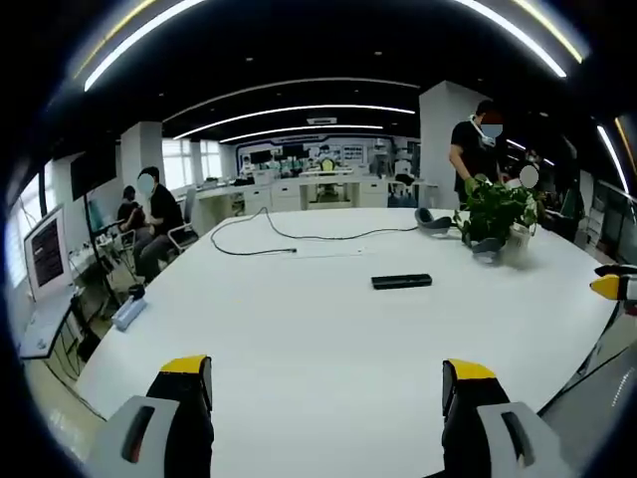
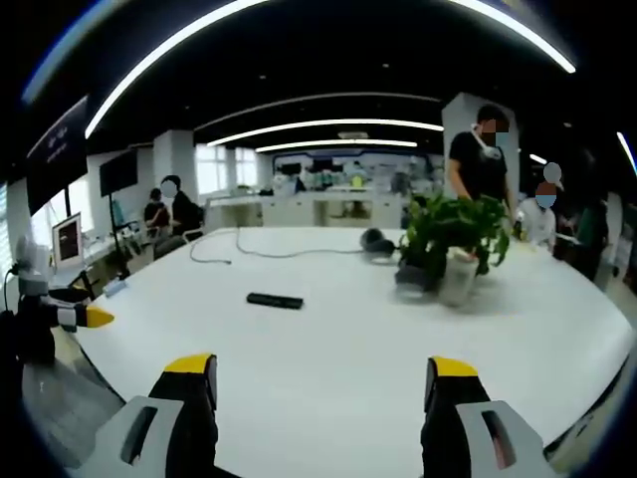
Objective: Press the specified remote control buttons in sequence, fully releasing each button before pressing the next.
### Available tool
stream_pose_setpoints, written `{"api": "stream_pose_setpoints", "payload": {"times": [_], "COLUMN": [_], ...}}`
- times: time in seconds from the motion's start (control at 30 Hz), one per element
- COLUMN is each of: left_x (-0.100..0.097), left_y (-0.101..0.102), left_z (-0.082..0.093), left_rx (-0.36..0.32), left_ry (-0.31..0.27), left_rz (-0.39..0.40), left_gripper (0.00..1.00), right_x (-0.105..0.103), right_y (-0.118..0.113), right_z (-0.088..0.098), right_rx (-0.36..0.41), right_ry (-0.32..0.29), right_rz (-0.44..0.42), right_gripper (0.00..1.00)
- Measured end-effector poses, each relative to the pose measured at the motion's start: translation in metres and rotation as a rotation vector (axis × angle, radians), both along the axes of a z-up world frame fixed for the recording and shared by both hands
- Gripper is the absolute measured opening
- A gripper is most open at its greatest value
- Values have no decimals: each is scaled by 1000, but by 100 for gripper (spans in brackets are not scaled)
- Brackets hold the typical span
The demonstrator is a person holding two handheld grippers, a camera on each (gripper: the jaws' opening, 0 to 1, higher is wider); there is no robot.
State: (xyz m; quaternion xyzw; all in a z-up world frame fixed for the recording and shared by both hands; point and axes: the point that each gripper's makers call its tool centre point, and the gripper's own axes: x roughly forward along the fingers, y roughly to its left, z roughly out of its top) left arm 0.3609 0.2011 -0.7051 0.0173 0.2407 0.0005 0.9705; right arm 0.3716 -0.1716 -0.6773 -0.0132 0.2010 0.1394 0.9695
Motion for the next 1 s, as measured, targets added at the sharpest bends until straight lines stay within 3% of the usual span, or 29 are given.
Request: {"api": "stream_pose_setpoints", "payload": {"times": [0.27, 1.0], "left_x": [0, -1], "left_y": [0, -1], "left_z": [2, -1], "left_rx": [-21, 1], "left_ry": [-9, 11], "left_rz": [5, -6], "left_gripper": [100, 100], "right_x": [0, -1], "right_y": [-1, 0], "right_z": [0, 0], "right_rx": [-5, -3], "right_ry": [2, 2], "right_rz": [-1, 2], "right_gripper": [85, 84]}}
